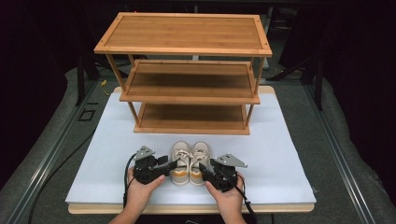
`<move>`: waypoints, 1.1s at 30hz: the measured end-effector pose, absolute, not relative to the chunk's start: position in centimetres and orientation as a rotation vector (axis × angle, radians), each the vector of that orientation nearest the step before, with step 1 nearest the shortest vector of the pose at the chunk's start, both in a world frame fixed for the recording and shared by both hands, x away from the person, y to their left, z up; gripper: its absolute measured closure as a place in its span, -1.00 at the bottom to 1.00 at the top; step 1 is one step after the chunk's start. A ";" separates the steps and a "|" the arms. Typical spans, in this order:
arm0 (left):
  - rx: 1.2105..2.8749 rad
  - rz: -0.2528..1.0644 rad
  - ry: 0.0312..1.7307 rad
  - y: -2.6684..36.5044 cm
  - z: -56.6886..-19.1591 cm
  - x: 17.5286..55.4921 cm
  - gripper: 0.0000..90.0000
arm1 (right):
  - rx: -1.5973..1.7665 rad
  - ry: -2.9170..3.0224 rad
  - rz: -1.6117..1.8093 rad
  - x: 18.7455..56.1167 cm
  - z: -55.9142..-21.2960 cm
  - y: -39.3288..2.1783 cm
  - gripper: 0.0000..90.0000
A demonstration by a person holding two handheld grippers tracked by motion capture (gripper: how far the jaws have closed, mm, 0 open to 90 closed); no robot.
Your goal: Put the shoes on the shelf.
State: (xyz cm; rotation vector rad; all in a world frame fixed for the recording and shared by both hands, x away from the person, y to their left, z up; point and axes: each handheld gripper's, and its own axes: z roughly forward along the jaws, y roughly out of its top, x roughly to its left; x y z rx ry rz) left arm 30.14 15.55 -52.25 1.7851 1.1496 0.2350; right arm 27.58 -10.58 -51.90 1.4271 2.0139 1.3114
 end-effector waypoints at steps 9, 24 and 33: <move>1.754 0.245 1.167 15.3 -52.9 30.0 0.18 | 1.452 1.938 1.345 27.7 -52.1 -10.7 0.11; 1.730 0.299 1.165 14.4 -53.9 30.3 0.12 | 1.504 1.869 1.408 28.4 -53.7 -10.3 0.20; 1.716 0.302 1.159 14.5 -54.1 30.4 0.12 | 1.467 1.856 1.359 28.2 -53.9 -9.7 0.21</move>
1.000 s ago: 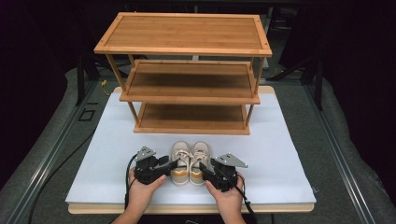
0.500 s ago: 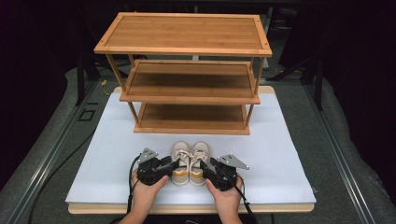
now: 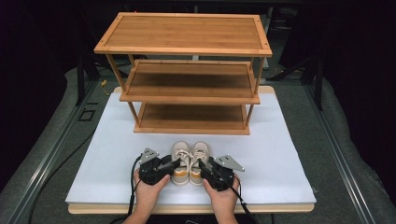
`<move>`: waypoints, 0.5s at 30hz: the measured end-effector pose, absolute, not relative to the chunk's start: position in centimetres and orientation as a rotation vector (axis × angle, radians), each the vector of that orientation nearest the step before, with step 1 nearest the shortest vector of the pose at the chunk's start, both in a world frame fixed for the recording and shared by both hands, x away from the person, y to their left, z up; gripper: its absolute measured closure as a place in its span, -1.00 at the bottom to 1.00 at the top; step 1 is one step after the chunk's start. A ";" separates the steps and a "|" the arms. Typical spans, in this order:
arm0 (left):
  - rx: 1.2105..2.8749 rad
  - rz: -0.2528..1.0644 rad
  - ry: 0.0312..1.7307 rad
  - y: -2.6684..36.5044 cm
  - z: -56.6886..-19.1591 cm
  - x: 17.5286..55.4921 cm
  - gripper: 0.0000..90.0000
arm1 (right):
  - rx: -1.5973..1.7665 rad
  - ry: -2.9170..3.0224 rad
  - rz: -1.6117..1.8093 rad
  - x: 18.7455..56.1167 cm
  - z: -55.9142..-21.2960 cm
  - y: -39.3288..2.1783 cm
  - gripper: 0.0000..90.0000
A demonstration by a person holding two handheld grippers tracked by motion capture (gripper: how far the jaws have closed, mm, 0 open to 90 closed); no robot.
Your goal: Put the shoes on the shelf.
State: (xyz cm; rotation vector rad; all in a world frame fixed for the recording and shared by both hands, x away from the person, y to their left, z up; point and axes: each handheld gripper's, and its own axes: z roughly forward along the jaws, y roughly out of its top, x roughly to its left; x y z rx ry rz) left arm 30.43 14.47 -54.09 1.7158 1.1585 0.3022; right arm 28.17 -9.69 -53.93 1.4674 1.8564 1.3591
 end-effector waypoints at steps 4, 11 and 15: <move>1.720 0.300 1.159 14.5 -54.1 30.5 0.11 | 1.459 1.867 1.340 28.1 -53.9 -9.6 0.22; 1.705 0.318 1.159 14.4 -54.2 30.5 0.11 | 1.455 1.873 1.342 28.2 -53.9 -9.6 0.24; 1.702 0.322 1.167 14.3 -54.2 30.4 0.11 | 1.453 1.884 1.331 28.2 -53.8 -9.7 0.24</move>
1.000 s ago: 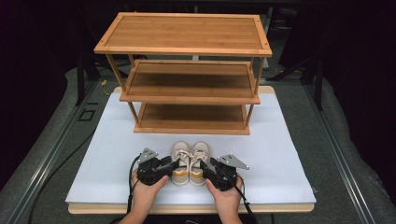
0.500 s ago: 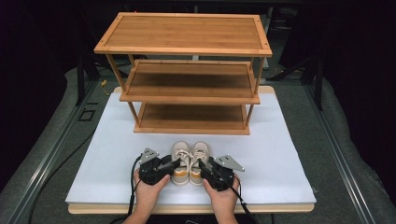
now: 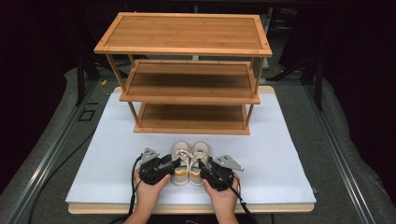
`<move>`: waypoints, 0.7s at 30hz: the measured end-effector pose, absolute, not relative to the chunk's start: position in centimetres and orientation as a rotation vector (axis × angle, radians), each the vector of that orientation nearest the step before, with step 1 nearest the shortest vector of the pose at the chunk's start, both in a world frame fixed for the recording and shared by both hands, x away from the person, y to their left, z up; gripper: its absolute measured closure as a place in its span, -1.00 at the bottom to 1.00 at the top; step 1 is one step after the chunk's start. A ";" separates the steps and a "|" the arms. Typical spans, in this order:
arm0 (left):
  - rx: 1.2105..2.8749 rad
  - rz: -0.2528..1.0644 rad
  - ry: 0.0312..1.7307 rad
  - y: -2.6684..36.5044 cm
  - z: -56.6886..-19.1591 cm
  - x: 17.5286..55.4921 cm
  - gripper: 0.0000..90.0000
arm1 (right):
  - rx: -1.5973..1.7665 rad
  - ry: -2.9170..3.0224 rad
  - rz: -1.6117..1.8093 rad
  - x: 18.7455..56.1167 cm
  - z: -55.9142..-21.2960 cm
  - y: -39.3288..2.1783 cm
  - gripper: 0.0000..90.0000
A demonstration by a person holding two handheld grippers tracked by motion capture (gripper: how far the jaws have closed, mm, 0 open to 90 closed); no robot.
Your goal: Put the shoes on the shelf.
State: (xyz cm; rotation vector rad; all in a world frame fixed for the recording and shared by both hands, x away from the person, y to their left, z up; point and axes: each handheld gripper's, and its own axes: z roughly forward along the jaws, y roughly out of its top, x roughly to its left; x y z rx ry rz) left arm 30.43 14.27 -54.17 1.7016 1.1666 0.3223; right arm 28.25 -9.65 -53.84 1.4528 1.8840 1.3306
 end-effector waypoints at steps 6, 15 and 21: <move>1.700 0.316 1.167 14.3 -54.1 30.4 0.14 | 1.464 1.886 1.334 28.3 -53.8 -9.6 0.25; 1.683 0.313 1.173 14.3 -54.2 30.4 0.18 | 1.497 1.862 1.375 28.3 -53.8 -9.7 0.26; 1.672 0.306 1.183 14.4 -54.1 30.3 0.19 | 1.484 1.871 1.373 28.2 -53.8 -9.7 0.28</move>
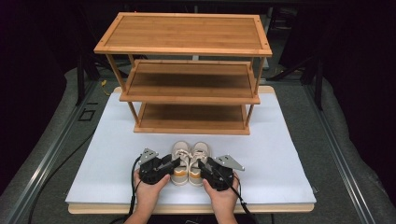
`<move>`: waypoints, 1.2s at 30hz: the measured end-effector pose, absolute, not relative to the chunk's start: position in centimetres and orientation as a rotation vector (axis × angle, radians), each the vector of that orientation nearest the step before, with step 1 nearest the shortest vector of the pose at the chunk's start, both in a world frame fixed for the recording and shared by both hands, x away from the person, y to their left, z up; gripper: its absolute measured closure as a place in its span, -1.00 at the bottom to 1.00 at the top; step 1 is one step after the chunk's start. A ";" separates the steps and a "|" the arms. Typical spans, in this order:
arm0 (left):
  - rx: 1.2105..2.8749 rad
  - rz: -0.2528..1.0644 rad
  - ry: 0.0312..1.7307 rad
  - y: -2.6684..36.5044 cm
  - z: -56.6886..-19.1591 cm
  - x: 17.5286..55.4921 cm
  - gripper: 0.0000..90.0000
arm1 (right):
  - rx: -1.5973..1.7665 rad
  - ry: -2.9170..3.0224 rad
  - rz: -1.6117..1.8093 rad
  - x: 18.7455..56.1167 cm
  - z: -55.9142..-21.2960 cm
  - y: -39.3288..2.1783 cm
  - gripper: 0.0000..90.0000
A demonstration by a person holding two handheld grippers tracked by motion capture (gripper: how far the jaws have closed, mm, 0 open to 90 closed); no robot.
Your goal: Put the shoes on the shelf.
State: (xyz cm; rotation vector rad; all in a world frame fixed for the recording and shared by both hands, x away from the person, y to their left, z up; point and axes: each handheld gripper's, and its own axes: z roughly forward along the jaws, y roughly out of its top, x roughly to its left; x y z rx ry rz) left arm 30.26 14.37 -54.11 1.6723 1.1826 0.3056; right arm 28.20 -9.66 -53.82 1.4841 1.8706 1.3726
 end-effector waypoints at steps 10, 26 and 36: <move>1.661 0.296 1.197 14.4 -54.0 30.1 0.20 | 1.483 1.862 1.381 28.0 -53.8 -9.6 0.29; 1.659 0.292 1.199 14.3 -53.4 30.2 0.21 | 1.500 1.849 1.389 28.0 -53.2 -9.6 0.30; 1.644 0.283 1.202 14.4 -52.5 30.3 0.21 | 1.514 1.825 1.418 28.1 -52.6 -9.8 0.30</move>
